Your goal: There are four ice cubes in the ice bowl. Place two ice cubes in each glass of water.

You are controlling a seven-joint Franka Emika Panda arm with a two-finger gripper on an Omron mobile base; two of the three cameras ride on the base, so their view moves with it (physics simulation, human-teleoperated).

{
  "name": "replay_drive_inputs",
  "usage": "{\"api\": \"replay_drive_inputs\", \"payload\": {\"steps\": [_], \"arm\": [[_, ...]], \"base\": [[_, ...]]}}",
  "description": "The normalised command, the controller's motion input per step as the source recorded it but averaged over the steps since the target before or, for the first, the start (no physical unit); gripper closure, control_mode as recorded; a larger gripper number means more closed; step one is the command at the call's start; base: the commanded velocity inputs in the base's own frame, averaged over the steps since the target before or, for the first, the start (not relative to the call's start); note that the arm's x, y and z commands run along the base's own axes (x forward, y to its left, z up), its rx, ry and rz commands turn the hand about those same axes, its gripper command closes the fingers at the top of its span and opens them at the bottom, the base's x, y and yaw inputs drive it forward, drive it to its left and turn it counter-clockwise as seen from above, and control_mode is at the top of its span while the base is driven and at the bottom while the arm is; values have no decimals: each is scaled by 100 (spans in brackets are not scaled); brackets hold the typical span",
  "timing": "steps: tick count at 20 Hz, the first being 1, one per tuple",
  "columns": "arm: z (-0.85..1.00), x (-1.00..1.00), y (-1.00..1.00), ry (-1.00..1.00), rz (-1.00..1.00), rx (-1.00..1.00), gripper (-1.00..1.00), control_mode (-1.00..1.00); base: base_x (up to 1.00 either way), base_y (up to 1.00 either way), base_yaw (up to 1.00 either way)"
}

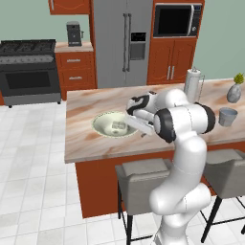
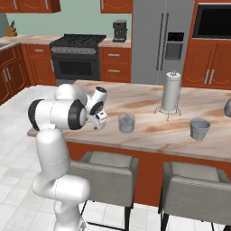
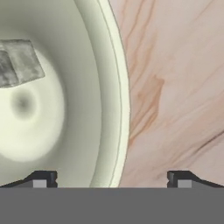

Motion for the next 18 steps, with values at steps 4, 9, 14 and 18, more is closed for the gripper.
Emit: {"api": "replay_drive_inputs", "payload": {"steps": [4,9,14,18], "arm": [[-15,15,0,0,-1,1,-100,-100],[-11,16,3,0,0,2,-100,-100],[-5,5,5,-4,0,2,-100,-100],[-1,0,5,-3,0,3,100,-100]], "base": [[0,0,0],[0,0,0],[0,0,0],[0,0,0]]}}
